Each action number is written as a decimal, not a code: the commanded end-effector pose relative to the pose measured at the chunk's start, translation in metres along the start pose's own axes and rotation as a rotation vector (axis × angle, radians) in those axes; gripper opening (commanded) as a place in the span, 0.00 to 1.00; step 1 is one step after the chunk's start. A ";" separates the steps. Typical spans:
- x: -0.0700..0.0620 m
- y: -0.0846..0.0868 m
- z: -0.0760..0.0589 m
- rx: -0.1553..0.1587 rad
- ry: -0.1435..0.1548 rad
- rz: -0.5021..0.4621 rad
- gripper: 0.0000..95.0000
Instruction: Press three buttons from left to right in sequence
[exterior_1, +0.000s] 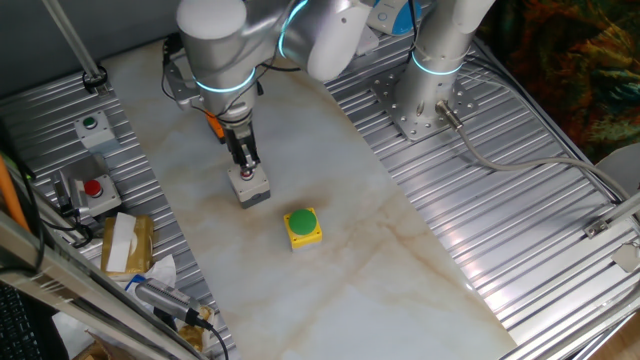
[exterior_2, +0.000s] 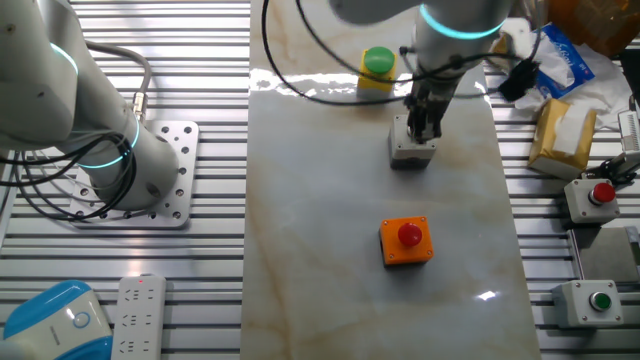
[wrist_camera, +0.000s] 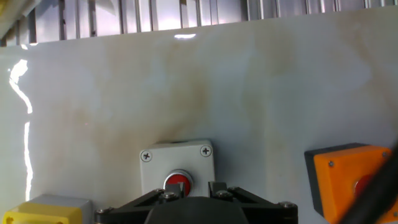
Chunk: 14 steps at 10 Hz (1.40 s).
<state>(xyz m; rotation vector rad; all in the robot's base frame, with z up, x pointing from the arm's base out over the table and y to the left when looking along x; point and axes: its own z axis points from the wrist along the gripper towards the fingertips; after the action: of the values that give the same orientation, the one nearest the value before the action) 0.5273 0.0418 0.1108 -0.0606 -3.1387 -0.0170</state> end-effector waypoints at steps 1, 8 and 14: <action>0.006 0.001 -0.017 0.017 -0.026 -0.015 0.60; 0.006 0.006 -0.016 -0.014 -0.041 0.004 0.40; 0.010 0.059 -0.003 -0.017 -0.069 0.019 0.00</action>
<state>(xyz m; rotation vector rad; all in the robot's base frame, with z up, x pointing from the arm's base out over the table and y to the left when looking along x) 0.5231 0.1024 0.1135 -0.0947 -3.2120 -0.0402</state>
